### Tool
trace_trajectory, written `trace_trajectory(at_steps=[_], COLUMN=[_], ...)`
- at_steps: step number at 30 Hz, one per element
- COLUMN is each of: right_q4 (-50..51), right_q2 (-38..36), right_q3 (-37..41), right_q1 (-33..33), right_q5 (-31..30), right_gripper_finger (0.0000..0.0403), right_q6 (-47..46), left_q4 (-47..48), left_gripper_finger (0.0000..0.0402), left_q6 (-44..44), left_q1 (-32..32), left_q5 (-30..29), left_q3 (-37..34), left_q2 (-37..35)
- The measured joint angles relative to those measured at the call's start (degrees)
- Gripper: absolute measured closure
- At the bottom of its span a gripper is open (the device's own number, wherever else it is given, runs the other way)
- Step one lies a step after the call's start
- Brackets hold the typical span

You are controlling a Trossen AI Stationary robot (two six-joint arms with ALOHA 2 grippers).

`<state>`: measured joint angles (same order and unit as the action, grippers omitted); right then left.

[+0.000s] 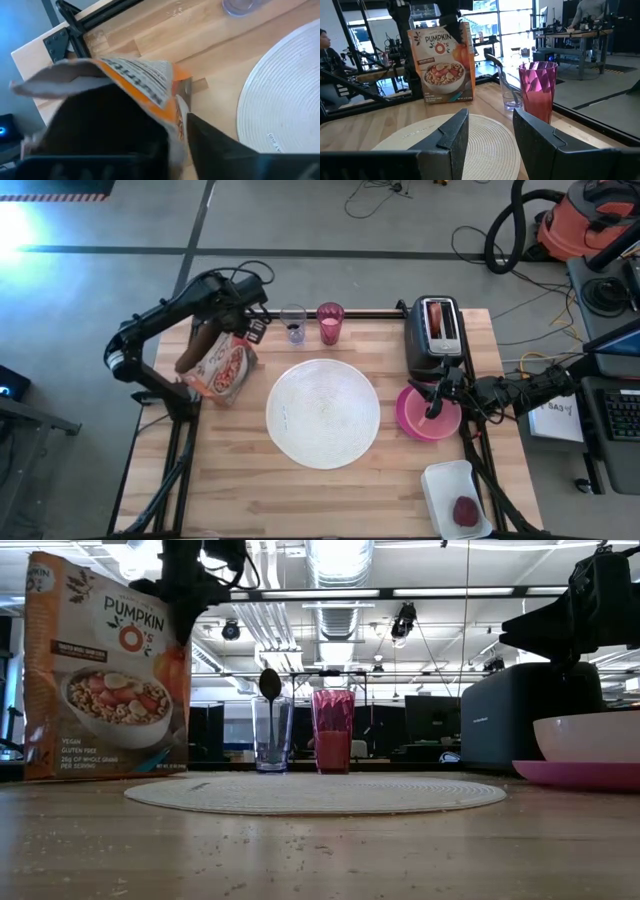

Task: Arrange a breakfast setting
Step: Move the cereal box to the top left of the table

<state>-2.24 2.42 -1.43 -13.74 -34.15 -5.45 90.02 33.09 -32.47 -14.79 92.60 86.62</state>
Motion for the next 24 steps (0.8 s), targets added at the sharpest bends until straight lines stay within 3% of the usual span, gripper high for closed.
trace_trajectory(at_steps=[4,15,24], right_q4=[0.0,0.0,0.0], right_q2=[0.0,0.0,0.0], right_q3=[0.0,0.0,0.0], right_q1=[0.0,0.0,0.0], right_q5=[0.0,0.0,0.0], right_gripper_finger=[0.0259,0.0259,0.0259], right_q6=[0.0,0.0,-0.1], left_q4=[0.0,-0.1,-0.7], left_gripper_finger=[0.0395,0.0401,0.0401], left_q6=[-2.2,-2.6,-3.9], left_q1=[0.0,-0.9,-5.9], left_q5=[-1.0,-14.4,-19.5], left_q3=[0.0,0.3,0.3], left_q2=[1.8,4.8,7.4])
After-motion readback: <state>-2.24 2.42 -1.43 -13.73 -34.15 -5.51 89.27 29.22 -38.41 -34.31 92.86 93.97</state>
